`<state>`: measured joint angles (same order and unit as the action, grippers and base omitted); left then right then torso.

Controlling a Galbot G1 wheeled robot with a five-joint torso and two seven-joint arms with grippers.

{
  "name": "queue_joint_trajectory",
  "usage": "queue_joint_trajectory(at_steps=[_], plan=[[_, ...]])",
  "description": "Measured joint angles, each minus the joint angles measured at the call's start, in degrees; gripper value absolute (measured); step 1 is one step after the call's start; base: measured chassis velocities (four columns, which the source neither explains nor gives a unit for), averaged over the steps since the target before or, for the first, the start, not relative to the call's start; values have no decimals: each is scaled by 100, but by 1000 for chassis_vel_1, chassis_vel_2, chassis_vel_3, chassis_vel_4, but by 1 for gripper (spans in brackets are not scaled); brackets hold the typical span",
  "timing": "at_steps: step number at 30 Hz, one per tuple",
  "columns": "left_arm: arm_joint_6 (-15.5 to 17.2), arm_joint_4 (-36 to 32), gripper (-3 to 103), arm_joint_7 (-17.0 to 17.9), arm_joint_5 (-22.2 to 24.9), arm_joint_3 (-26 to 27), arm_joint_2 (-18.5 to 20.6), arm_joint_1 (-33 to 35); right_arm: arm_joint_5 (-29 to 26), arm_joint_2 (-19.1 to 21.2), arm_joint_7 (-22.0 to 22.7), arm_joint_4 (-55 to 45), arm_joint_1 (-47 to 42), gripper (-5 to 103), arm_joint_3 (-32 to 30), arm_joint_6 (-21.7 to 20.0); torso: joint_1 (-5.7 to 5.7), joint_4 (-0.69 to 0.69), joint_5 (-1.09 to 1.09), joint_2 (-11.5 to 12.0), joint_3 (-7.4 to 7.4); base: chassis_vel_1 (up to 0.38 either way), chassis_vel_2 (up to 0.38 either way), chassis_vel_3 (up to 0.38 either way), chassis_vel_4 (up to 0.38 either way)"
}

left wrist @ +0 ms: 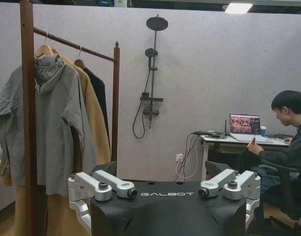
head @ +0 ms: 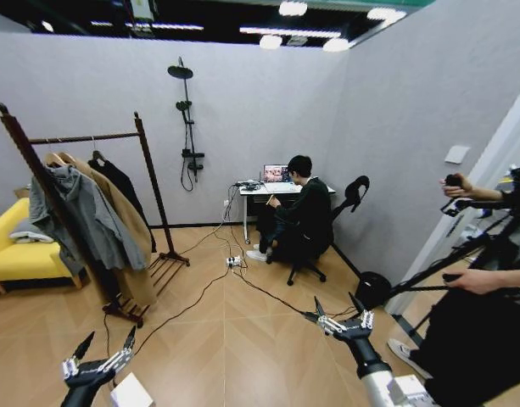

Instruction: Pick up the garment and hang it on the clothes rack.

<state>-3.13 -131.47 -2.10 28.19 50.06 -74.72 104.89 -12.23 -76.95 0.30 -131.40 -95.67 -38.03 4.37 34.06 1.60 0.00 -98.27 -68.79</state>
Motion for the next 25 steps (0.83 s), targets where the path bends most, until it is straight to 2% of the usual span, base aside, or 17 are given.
queue_joint_trajectory(at_steps=[4,25], plan=[[0,0,100,0,0,0,0,1,0,0,0,0,-2,100,0,0,-4,4,0,-2,1,-9,15,11,-11],[0,0,100,2,0,0,0,2,0,0,0,0,-5,100,0,0,-8,2,0,-4,2,0,0,0,0]])
